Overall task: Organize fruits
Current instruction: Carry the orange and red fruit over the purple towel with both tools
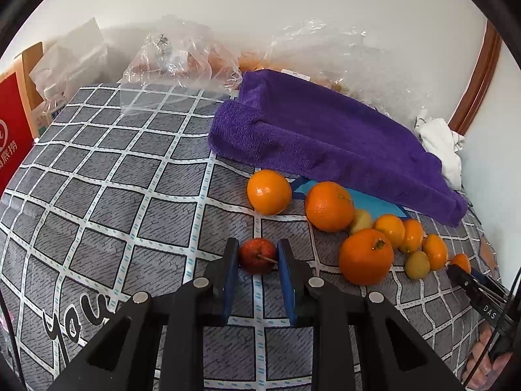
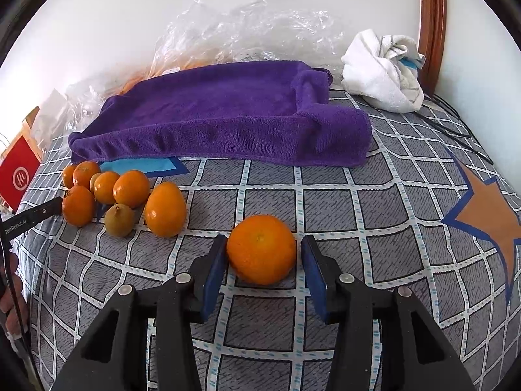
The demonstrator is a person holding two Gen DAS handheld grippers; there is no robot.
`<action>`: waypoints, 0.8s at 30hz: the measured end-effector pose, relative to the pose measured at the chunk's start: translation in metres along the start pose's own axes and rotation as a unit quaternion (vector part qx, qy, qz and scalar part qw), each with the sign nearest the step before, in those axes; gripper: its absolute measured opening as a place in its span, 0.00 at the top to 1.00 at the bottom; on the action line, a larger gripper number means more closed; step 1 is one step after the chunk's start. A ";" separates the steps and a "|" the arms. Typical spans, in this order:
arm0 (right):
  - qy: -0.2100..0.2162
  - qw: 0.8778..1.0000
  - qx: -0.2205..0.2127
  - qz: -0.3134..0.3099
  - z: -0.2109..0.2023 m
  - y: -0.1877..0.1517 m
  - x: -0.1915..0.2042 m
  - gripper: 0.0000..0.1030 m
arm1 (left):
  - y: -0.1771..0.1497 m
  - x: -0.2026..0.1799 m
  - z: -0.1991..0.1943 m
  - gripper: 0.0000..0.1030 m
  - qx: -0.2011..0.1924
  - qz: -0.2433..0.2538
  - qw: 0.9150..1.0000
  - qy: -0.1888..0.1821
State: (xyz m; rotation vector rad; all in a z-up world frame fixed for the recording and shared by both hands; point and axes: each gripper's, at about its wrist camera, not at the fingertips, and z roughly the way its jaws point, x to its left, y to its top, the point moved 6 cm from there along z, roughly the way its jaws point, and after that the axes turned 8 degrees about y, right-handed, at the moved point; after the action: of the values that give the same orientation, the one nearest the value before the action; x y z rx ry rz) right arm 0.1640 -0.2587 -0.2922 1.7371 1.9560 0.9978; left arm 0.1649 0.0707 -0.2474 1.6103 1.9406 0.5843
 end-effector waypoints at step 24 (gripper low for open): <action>0.004 1.000 -0.021 -0.008 -0.020 0.010 -0.001 0.61 | 0.013 0.009 -0.045 0.78 -0.065 -0.023 0.997 -0.044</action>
State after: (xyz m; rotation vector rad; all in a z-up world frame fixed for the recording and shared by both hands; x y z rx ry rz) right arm 0.1585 -0.2646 -0.2713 1.6956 1.9348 1.0344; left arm 0.1442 0.0822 -0.2063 1.4821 1.8330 0.5971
